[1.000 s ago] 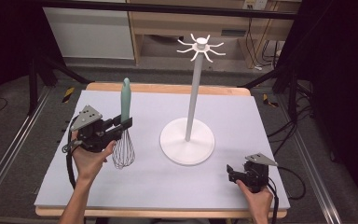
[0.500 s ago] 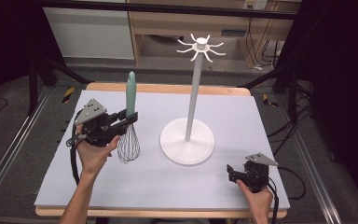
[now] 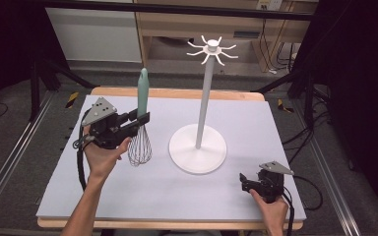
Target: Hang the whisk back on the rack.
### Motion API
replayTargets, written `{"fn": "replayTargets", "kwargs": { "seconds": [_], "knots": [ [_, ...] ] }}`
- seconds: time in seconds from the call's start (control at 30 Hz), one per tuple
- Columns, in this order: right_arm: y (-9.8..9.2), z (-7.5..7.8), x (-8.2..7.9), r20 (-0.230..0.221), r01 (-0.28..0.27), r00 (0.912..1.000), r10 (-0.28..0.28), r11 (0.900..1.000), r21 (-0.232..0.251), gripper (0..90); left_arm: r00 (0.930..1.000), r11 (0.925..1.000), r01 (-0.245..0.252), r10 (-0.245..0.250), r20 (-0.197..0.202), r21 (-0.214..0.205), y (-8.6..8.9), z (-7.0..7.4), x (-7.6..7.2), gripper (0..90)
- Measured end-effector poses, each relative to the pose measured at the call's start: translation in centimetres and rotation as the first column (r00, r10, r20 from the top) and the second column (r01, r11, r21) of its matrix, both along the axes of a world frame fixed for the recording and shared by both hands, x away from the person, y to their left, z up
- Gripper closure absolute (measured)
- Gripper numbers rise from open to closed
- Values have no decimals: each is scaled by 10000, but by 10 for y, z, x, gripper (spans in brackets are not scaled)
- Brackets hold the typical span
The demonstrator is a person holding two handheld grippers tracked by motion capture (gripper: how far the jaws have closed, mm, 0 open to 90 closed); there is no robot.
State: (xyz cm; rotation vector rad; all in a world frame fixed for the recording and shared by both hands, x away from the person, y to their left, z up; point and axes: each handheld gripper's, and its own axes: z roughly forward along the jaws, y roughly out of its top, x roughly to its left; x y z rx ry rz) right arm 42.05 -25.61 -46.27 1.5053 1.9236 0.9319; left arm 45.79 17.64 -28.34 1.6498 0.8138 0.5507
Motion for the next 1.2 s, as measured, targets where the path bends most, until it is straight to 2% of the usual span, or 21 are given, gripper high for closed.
{"fn": "replayTargets", "kwargs": {
  "seconds": [0.37, 0.7, 0.83, 1.2],
  "knots": [
    [0, -1, 1, -57, 9, 10000, -9, 10000, -43, 109, 9997, 9998, 188, -189, 136, 116, -11, 9, 7, 687],
    [-1, 0, 1, 18, 59, 10000, -59, 10000, -18, 109, 9987, 9990, 435, -436, 263, 62, -23, 19, 13, 686],
    [0, -1, 1, -89, 16, 10000, -17, 10000, -67, 109, 9981, 9985, 546, -547, 277, 44, -27, 23, 15, 686],
    [-1, -1, 2, -49, 35, 10000, -36, 10000, -49, 109, 9973, 9982, 595, -596, 438, 31, -33, 33, 18, 686]
  ]
}}
